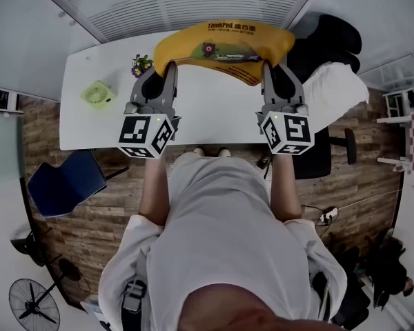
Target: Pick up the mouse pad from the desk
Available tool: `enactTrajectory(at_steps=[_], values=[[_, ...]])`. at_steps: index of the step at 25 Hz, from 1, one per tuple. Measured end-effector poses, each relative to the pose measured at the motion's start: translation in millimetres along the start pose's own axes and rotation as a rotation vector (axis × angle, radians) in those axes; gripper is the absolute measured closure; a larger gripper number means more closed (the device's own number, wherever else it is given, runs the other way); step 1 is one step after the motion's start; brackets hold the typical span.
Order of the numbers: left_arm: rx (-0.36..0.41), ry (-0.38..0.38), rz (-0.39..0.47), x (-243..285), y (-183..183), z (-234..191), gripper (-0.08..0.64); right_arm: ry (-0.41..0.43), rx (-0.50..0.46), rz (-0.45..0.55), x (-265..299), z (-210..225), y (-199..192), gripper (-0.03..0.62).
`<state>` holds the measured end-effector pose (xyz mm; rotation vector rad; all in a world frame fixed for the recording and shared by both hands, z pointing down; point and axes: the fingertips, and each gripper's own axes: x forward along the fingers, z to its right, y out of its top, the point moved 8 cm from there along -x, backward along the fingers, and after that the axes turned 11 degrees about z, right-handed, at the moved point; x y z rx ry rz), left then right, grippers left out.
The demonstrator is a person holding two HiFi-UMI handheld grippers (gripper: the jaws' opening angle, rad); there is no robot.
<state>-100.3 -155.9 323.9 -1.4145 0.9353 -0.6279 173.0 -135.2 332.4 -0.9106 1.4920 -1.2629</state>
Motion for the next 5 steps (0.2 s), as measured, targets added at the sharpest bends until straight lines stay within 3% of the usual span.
enactTrajectory(at_steps=[5], values=[[0.002,0.000,-0.012,-0.1,-1.7,-0.1,0.554,0.003,0.002,-0.003,-2.0,-0.5,-2.6,0.549]])
